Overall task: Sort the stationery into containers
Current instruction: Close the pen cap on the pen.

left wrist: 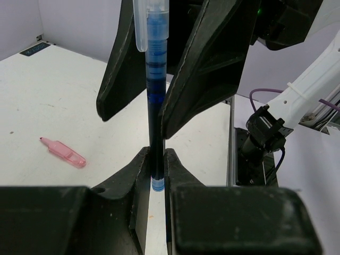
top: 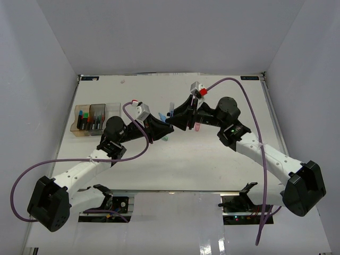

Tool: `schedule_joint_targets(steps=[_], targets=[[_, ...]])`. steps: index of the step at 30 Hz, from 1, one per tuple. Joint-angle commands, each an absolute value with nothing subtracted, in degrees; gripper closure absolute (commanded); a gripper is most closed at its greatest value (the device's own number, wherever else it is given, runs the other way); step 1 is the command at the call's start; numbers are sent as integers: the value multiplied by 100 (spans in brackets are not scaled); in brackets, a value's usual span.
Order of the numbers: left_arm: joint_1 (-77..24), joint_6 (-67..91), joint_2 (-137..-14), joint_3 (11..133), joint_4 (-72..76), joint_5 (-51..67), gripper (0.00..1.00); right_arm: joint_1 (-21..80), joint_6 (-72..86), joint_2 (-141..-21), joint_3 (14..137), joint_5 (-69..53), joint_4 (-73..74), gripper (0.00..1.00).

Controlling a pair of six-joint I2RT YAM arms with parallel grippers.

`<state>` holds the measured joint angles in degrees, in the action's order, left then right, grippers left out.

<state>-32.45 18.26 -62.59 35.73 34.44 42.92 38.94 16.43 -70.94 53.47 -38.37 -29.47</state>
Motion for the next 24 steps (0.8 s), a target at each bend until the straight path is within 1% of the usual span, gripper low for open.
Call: schedule_joint_targets(steps=[1,15,21,22,24], targets=[[-3261,1916,-6161,3586,3753,4386,94,3990,1723,-7154,5309,-3938,-3427,57],[-3261,1977,-6029,3481,3937,4307,94,4148,1767,-7339,5300,-3920,-3665,66],[-3261,2013,-6064,3480,3964,4342,93,4184,1749,-7330,5309,-3920,-3700,78],[-3261,2021,-6073,3480,3964,4342,93,4175,1740,-7330,5309,-3920,-3700,84],[-3261,2004,-6073,3472,3929,4351,86,4175,1714,-7304,5317,-3920,-3657,90]])
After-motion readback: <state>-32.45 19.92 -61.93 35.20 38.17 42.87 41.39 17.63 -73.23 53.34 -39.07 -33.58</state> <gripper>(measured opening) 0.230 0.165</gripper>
